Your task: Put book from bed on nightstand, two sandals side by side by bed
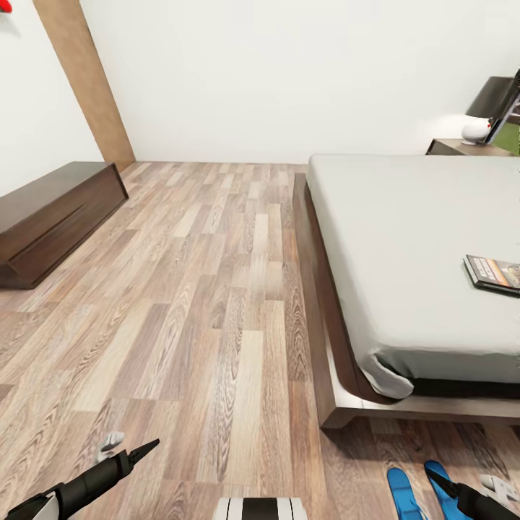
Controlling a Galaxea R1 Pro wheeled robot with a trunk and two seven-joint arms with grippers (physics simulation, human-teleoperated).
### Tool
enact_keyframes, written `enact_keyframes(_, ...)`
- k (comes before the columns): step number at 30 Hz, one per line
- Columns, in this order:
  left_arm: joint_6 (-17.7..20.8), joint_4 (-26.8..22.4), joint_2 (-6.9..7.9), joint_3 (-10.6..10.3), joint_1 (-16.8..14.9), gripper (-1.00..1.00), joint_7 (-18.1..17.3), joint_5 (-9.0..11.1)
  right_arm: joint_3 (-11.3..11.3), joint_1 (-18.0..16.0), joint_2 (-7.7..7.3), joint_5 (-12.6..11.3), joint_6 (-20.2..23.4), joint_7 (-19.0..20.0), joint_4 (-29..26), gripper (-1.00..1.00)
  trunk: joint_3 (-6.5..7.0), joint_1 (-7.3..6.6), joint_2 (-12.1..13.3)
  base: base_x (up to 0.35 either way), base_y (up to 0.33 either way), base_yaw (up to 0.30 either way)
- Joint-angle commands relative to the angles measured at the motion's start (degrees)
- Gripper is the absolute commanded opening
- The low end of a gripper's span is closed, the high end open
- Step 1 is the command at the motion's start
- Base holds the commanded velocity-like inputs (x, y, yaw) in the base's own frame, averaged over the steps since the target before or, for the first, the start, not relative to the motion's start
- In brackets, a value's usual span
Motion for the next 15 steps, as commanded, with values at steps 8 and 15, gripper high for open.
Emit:
enact_keyframes(8, 0.6, 0.0, 0.02, -0.2, 0.0, 1.00, -0.2, 0.5, 0.0, 0.0, -0.01, -0.4, 0.4, 0.2, 0.0, 1.00, 1.74, -0.21, 0.1, 0.000, 0.000, 0.000)
enact_keyframes(15, 0.6, 0.0, 0.02, -0.2, 0.0, 1.00, -0.2, 0.5, 0.0, 0.0, -0.01, -0.4, 0.3, 0.2, 0.0, 1.00, 3.29, -0.39, 0.2, 0.000, 0.000, 0.000)
